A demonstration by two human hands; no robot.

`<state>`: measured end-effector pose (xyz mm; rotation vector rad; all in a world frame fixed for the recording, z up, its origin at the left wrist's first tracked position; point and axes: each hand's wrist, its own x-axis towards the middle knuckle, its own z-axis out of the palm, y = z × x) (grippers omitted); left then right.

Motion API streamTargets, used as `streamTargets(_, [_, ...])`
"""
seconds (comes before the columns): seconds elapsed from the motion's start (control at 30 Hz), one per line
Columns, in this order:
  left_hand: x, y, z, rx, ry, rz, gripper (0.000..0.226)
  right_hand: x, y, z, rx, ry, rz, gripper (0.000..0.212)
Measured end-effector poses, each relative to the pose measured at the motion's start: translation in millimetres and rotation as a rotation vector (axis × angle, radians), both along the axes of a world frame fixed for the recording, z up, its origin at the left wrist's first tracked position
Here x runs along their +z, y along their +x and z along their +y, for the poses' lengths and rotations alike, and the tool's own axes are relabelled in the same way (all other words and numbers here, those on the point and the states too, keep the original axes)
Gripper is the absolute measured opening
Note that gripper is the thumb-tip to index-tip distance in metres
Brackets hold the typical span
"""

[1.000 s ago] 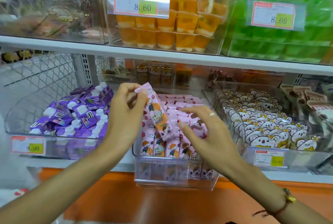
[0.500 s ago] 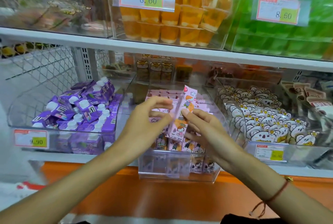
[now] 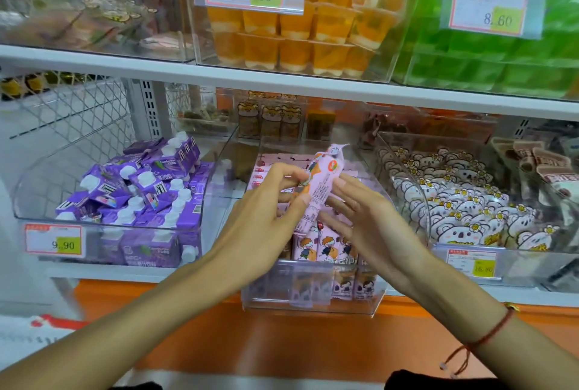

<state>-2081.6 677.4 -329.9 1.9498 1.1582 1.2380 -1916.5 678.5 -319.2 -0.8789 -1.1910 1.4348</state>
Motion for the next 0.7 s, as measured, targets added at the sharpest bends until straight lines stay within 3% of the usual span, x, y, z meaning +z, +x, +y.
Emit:
streamTargets(0.13, [-1.3, -1.2, -2.0, -0.026, 0.021, 0.064, 0.021, 0.7, -1.1, -1.0, -0.112, 0.041, -0.001, 0.023])
streamTargets(0.3, [3.2, 0.6, -4.4, 0.101, 0.19, 0.116, 0.041, 3.7, -4.8, -5.0, -0.284, 0.164, -0.051, 0.033])
streamTargets(0.4, [4.7, 1.7, -4.6, 0.124, 0.218, 0.09, 0.039, 3.7, -6.1, -6.7, -0.28, 0.212, -0.087, 0.043])
streamTargets(0.57, [3.0, -2.5, 0.3, 0.079, 0.158, 0.045, 0.035, 3.1, -1.6, -5.3, -0.158, 0.226, -0.145, 0.031])
streamTargets(0.7, [1.3, -1.3, 0.2, 0.073, 0.161, 0.045, 0.036, 3.4, -4.8, -9.3, -0.249, 0.379, -0.231, 0.029])
